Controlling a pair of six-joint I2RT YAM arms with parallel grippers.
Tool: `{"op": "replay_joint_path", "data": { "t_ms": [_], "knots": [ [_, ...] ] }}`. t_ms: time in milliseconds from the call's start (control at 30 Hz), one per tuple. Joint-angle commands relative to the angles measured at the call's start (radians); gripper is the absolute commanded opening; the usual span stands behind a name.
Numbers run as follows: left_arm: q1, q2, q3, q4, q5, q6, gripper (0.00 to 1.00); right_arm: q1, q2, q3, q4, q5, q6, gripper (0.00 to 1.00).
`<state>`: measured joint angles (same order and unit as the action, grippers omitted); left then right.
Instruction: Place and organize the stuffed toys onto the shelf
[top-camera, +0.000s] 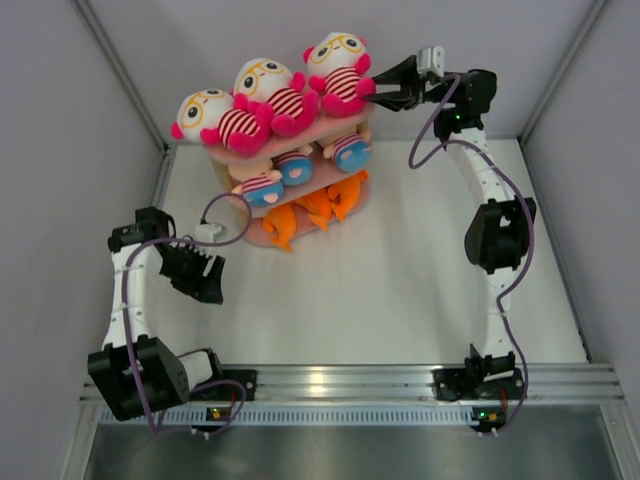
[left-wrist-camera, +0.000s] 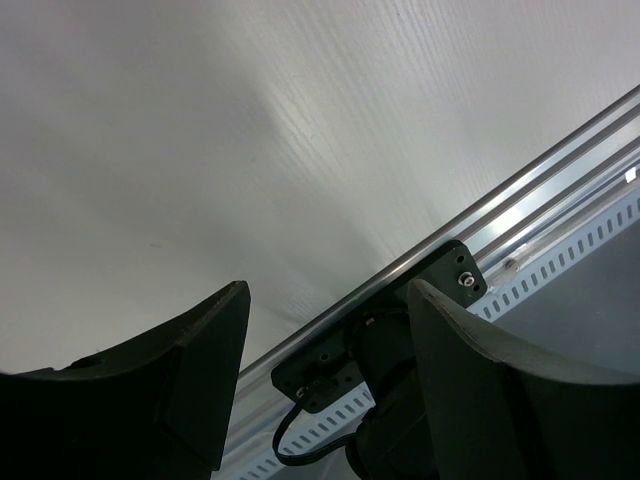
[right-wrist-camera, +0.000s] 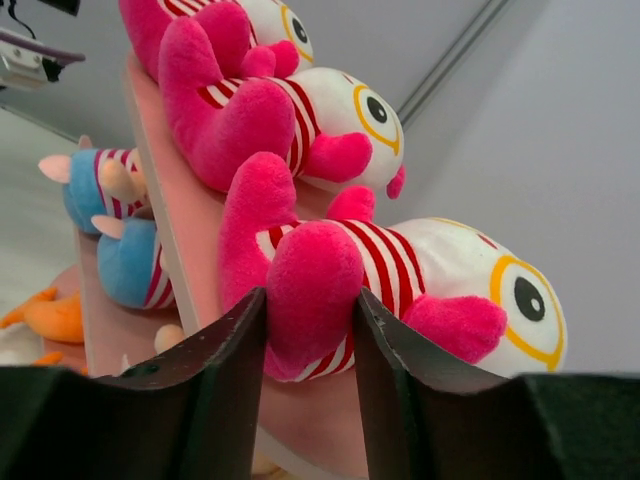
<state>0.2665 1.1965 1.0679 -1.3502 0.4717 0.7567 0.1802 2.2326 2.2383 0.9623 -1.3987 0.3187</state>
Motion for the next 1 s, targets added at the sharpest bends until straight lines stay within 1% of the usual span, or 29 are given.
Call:
{"op": "replay_joint_path", "data": {
  "t_ms": [0,33,133,333,400,467,500,533,567,633,667,700,733,767,800,833,867,900,933,967],
  "knots": [
    [0.002,0.008,0.037,0.013,-0.001,-0.014,0.71,-0.004,-0.013,0.007,0.085,-0.031,0.017,0.4],
    [0.002,0.006,0.037,0.013,0.001,-0.017,0.71,-0.007,-0.016,0.004,0.093,-0.029,0.025,0.5],
    [0.002,0.002,0.032,0.013,0.004,-0.019,0.71,-0.011,-0.033,0.003,0.118,-0.028,0.057,0.66],
    [0.002,-0.011,0.024,0.013,-0.008,-0.023,0.71,-0.013,-0.111,-0.069,0.177,0.0,0.091,0.78],
    [0.002,-0.02,0.024,0.013,-0.008,-0.022,0.71,-0.016,-0.143,-0.095,0.237,0.026,0.131,0.81],
    [0.002,-0.035,0.024,0.01,-0.013,-0.023,0.71,-0.019,-0.174,-0.103,0.301,0.043,0.183,0.91],
    [0.002,-0.043,0.021,0.011,-0.019,-0.022,0.71,-0.021,-0.183,-0.112,0.329,0.068,0.206,0.93],
    [0.002,-0.055,0.021,0.01,-0.019,-0.023,0.71,-0.025,-0.197,-0.121,0.358,0.085,0.233,0.99],
    [0.0,-0.061,0.017,0.01,-0.021,-0.025,0.71,-0.03,-0.224,-0.134,0.439,0.107,0.303,0.99],
    [0.002,-0.083,0.007,0.013,-0.039,-0.037,0.71,-0.051,-0.26,-0.193,0.512,0.199,0.388,0.99],
    [0.002,-0.089,-0.003,0.013,-0.048,-0.043,0.71,-0.064,-0.307,-0.222,0.545,0.239,0.469,0.99],
    [0.002,-0.094,-0.009,0.014,-0.057,-0.049,0.71,-0.077,-0.336,-0.306,0.553,0.339,0.508,1.0],
    [0.002,-0.104,-0.022,0.019,-0.073,-0.069,0.71,-0.117,-0.373,-0.363,0.502,0.407,0.549,0.99],
    [0.0,-0.109,-0.034,0.038,-0.111,-0.085,0.71,-0.143,-0.463,-0.426,0.418,0.472,0.624,0.99],
    [0.002,-0.115,-0.064,0.052,-0.139,-0.097,0.71,-0.166,-0.514,-0.553,0.16,0.554,0.632,0.99],
    [0.0,-0.129,-0.078,0.066,-0.16,-0.12,0.71,-0.224,-0.625,-0.621,0.015,0.59,0.608,0.99],
    [0.002,-0.132,-0.089,0.088,-0.203,-0.129,0.7,-0.24,-0.687,-0.696,-0.117,0.64,0.473,0.99],
    [0.002,-0.135,-0.1,0.094,-0.22,-0.149,0.7,-0.252,-0.749,-0.849,-0.34,0.778,0.374,0.99],
    [0.002,-0.141,-0.1,0.097,-0.232,-0.158,0.7,-0.249,-0.805,-0.915,-0.42,0.85,0.271,1.0],
    [0.002,-0.143,-0.098,0.097,-0.248,-0.163,0.7,-0.245,-0.903,-0.971,-0.518,1.004,0.105,0.99]
  ]
}}
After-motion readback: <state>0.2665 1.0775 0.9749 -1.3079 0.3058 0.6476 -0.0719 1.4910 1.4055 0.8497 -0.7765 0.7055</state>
